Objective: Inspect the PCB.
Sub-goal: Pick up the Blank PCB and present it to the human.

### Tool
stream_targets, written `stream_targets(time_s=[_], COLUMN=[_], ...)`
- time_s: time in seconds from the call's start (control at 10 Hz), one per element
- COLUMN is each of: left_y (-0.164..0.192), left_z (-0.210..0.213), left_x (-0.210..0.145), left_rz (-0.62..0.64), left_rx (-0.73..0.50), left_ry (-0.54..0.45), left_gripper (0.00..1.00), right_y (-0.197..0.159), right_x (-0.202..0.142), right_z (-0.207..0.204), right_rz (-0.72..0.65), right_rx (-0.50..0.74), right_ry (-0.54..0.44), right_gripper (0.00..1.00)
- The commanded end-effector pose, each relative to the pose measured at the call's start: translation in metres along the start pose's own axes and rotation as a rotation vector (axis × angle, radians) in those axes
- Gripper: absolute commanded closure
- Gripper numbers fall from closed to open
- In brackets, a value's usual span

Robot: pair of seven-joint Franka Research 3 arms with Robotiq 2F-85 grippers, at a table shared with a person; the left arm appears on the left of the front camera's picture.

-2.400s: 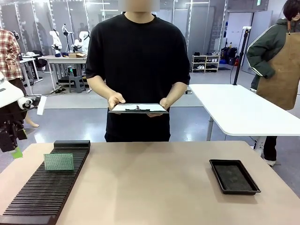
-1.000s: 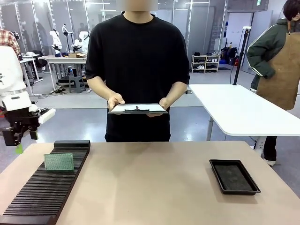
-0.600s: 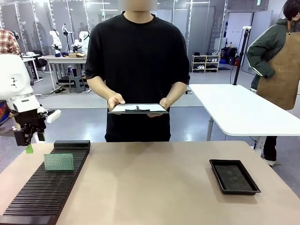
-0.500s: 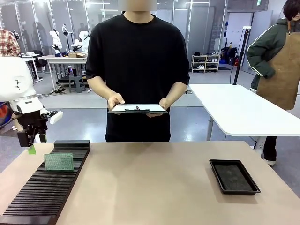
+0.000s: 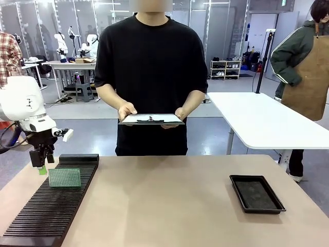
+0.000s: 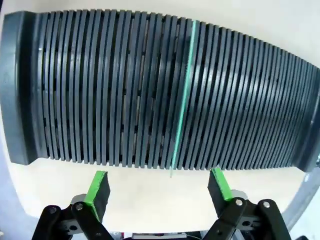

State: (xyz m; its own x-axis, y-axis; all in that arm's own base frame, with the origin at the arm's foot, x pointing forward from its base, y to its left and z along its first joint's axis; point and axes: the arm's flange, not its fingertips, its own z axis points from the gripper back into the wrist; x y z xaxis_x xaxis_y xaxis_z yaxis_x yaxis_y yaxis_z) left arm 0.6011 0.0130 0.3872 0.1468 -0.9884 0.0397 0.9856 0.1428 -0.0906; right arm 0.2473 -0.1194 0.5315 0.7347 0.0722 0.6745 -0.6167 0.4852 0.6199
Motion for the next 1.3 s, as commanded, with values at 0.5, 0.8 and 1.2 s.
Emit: stream_targets(time_s=[0.5,0.8,1.2], left_y=[0.012,0.010,0.007], left_z=[-0.022,-0.031,-0.036], left_x=[0.018,0.023,0.022], left_rz=[-0.005,-0.019,-0.031], left_rx=[-0.071,-0.099,-0.131], left_ry=[-0.001,0.028,0.053], left_gripper=[0.00,0.59,0.87], right_y=[0.000,0.000,0.000], right_x=[0.002,0.002,0.002], right_z=[0.001,0.001,0.001], right_rz=[0.021,0.021,0.021], right_rx=[0.006,0.006,0.006], right_ry=[-0.007,-0.007,-0.007], right_gripper=[0.00,0.00,0.00])
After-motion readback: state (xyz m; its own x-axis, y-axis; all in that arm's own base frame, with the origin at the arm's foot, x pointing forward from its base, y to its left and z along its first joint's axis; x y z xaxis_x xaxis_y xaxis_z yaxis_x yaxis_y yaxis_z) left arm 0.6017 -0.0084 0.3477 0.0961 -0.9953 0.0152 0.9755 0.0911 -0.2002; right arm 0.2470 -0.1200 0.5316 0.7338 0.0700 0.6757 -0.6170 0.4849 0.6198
